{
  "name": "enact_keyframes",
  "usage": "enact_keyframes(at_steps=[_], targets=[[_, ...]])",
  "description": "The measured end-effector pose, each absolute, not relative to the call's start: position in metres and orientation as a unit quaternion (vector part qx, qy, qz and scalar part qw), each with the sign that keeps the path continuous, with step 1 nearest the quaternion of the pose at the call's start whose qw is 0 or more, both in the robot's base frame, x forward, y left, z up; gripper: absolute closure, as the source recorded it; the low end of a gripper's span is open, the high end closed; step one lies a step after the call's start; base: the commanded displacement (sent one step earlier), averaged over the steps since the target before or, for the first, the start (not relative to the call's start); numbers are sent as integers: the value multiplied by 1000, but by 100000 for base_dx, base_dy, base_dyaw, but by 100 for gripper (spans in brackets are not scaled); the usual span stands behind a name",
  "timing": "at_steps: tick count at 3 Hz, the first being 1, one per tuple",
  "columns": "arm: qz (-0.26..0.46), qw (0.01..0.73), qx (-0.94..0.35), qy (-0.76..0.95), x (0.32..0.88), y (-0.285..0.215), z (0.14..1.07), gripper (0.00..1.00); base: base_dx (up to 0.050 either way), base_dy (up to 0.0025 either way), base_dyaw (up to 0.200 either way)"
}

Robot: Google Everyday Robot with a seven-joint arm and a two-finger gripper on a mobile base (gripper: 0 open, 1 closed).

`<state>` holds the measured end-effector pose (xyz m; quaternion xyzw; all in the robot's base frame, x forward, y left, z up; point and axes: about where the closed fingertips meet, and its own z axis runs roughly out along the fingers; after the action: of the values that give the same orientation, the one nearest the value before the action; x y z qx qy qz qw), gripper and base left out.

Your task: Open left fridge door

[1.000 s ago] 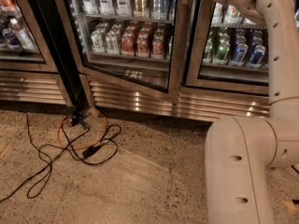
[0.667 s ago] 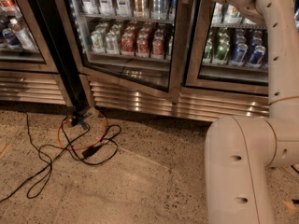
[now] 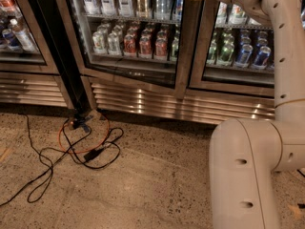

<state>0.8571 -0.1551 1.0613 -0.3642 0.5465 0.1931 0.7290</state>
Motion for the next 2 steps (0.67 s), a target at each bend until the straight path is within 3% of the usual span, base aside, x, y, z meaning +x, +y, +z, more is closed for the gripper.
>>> enact_keyframes(at_steps=[2], targets=[[174, 736, -354, 550, 862, -166, 1065, 0, 0, 0, 0]])
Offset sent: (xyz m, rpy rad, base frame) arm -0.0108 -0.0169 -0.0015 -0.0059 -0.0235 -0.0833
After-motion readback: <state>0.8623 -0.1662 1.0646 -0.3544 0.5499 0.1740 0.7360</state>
